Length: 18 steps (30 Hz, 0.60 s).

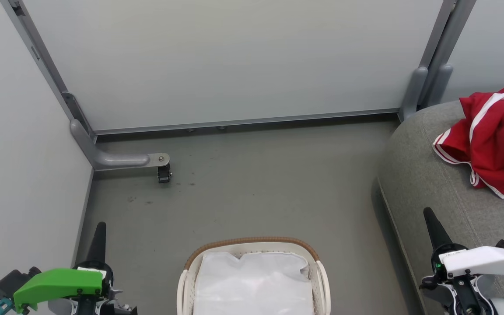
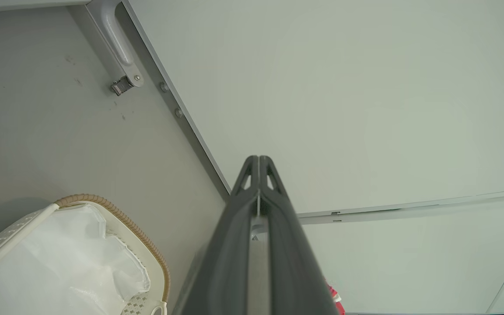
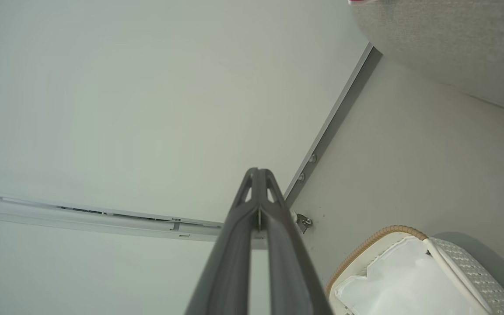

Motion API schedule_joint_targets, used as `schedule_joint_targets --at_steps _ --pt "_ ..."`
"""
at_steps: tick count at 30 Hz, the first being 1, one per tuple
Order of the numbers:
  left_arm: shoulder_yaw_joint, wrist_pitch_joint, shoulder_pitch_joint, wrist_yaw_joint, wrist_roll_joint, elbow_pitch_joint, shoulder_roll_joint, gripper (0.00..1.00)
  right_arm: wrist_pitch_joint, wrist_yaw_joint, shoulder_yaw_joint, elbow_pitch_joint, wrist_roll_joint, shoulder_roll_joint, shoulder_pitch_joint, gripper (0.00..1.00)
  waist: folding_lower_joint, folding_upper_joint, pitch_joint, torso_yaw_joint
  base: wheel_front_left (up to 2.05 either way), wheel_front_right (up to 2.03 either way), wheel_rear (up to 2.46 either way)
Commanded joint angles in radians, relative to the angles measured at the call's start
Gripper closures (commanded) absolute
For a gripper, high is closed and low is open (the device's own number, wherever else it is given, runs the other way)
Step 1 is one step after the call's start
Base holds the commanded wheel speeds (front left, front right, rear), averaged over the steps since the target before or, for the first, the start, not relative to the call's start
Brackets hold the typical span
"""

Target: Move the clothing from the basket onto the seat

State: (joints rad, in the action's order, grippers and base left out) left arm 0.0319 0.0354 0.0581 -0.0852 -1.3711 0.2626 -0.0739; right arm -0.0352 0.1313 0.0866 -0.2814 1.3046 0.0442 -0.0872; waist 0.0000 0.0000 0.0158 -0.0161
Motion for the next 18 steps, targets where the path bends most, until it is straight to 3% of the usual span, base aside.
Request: schedule_joint_targets --at_steps 1,18 --pt "0.01 0.007 0.029 -0.008 -0.021 -0.01 0.003 1.0 -0.007 -0.001 0.005 0.012 0.024 0.006 -0.016 1.0 0.0 0.0 -0.001 0.001 0.0 0.0 0.0" --pt "0.049 0.045 0.043 -0.029 -0.131 -0.015 0.013 1.0 -0.044 -0.001 0.017 0.026 0.167 0.008 -0.022 1.0 0.0 0.0 -0.009 0.008 0.0 0.0 0.0"
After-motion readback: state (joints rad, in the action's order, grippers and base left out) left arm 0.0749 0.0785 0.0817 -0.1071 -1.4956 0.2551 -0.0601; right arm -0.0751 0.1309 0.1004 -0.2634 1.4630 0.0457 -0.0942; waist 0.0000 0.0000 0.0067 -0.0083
